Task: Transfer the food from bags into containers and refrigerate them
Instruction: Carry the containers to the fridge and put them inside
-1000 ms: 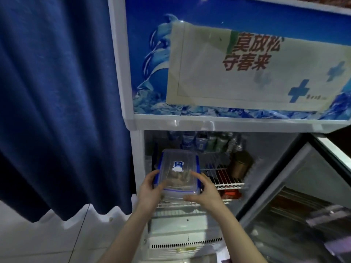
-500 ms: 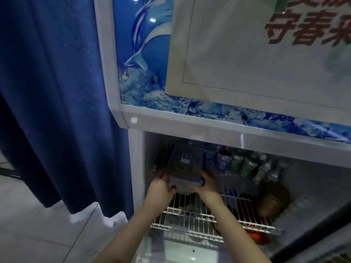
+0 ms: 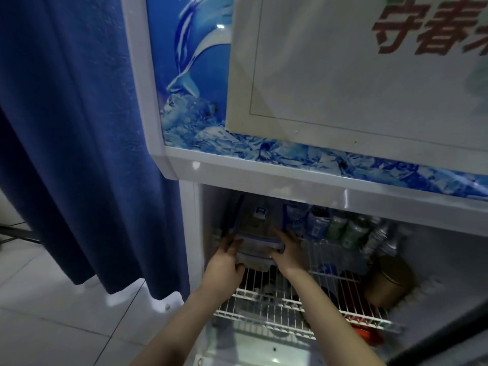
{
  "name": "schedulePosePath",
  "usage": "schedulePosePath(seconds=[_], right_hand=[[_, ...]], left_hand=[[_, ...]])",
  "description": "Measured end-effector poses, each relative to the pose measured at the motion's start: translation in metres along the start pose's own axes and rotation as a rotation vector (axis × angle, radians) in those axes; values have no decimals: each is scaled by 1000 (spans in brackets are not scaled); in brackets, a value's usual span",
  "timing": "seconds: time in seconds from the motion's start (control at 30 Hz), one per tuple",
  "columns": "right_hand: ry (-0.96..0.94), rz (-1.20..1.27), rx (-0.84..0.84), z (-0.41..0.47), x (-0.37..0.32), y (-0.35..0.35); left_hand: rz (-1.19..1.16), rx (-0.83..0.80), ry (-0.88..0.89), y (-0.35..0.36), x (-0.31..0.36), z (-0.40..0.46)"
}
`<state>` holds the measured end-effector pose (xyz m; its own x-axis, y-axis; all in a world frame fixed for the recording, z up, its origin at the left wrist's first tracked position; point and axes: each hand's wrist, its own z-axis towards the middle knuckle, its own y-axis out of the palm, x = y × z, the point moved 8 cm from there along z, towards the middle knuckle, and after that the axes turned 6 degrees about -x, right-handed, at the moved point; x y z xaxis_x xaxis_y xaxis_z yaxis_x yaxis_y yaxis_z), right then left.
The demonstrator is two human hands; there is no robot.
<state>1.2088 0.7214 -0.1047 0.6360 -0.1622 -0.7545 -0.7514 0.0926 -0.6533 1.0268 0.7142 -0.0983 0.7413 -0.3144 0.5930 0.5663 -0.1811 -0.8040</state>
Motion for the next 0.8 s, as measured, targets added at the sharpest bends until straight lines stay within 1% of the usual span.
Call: schedulePosePath(seconds=[0.13,0.27,0.37,0.47,0.53,0.6,0.63,0.8], right_hand=[[33,12,-15,-7,-4,-2],[58,14,71,-28,-20,-11],[79,1,101,-58,-44,-10],[57,-10,-24,-92,-82,6],[65,-17,-174,-114,-107,27],[70,-90,-322,-137,-129,50],[67,-127,-370,-147,-138,61],[-51,-268,-453,-204,-192,107]], left_hand=[[-6,-41,-29,-5,4,0],[-96,-38,1,-23,9,-13],[-85,-39,-23,-48,4,-37],[-87,-84,-112,-76,-14,-71],[-31,-128,-185,-96,-32,-96],[58,-162,-228,-116,-50,-123],[81,-169,-262,-127,-60,-138],[47,-152,-453,-170,-110,-231]])
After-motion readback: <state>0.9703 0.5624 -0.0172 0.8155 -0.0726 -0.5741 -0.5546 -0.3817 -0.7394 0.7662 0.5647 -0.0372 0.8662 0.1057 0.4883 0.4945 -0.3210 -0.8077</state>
